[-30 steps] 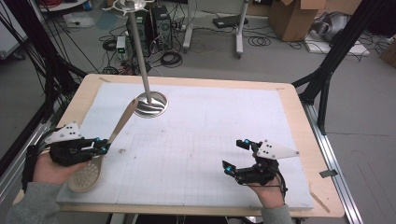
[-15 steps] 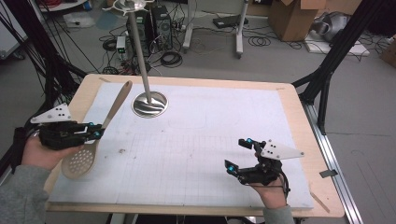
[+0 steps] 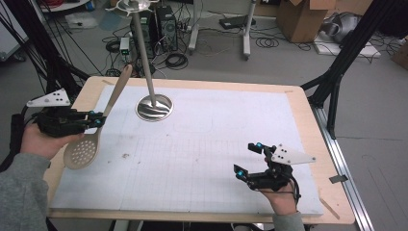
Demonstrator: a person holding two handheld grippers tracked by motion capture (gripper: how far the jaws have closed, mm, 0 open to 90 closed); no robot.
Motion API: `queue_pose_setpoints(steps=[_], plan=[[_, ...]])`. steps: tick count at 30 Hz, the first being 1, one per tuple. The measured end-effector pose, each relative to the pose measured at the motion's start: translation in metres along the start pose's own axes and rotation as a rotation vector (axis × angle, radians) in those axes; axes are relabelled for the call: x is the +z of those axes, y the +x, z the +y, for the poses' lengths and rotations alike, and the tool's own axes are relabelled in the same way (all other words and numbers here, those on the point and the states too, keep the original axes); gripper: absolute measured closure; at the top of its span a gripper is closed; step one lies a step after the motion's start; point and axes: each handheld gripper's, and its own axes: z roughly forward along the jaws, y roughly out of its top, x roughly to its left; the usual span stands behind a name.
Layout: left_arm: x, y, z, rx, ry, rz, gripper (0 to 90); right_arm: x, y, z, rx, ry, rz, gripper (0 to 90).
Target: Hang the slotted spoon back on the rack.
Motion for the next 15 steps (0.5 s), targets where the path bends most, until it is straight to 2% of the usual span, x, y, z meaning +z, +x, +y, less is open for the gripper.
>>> queue_pose_setpoints(steps=[6,15], plan=[[-0.002,0.014,0.008,-0.026,-0.025,0.006,77.5,-0.002,-0.004,-0.003,0.006,0.000,-0.002,9.8],[-0.004,0.032,0.025,-0.039,-0.030,0.023,77.4,-0.007,-0.005,-0.005,0.027,0.002,-0.011,9.8]])
